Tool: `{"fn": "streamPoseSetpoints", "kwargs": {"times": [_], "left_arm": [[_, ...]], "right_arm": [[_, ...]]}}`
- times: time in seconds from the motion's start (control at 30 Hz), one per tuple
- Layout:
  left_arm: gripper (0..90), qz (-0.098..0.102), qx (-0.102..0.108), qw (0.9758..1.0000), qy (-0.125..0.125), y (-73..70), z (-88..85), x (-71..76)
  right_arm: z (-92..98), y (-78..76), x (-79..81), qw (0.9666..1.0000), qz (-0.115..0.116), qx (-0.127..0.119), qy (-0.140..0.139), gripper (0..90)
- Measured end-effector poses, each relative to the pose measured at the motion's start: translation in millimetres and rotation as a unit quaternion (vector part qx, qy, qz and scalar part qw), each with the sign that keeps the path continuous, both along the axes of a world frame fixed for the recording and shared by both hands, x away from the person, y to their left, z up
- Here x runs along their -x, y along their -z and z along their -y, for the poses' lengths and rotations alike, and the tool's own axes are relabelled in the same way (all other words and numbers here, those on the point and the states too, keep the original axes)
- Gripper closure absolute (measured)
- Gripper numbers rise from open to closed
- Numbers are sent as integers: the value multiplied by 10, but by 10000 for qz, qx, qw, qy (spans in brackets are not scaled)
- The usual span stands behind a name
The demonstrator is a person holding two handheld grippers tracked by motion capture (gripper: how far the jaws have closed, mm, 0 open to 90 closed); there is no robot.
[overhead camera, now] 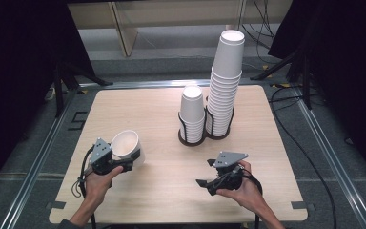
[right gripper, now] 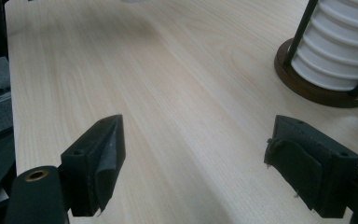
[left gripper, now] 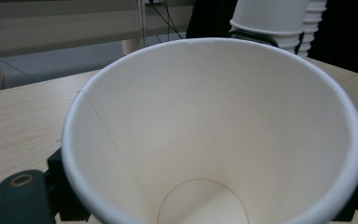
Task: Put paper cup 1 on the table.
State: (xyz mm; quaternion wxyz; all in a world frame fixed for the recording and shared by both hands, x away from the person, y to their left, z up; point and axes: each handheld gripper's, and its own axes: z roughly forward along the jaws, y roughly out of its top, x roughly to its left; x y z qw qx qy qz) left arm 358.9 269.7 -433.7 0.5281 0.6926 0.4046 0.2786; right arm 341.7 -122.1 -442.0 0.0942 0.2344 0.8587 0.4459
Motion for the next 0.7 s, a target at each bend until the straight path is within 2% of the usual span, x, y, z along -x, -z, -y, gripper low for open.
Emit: {"fn": "streamPoseSetpoints", "kwargs": {"times": [0.1,0.2,0.27,0.37,0.43,0.7], "left_arm": [[135,-4,15,9999,-108,2,-12,-133],[135,18,-135,9996,-230,-1,-28,-271],[135,-2,-30,9995,-317,7,-58,-373],[135,23,-99,9989,-456,17,-101,-520],[134,-16,-68,9983,-570,35,-126,-618],[134,-27,-198,9957,-907,67,-220,-953]], "right_arm": [[8,-1,-3,10000,-63,-3,25,193],[9,15,-7,10000,-69,10,41,193],[12,19,-12,10000,-13,48,28,193],[10,20,-10,10000,-37,49,40,193],[12,26,-14,10000,-42,54,40,192],[21,44,-29,9999,-46,106,32,192]]}}
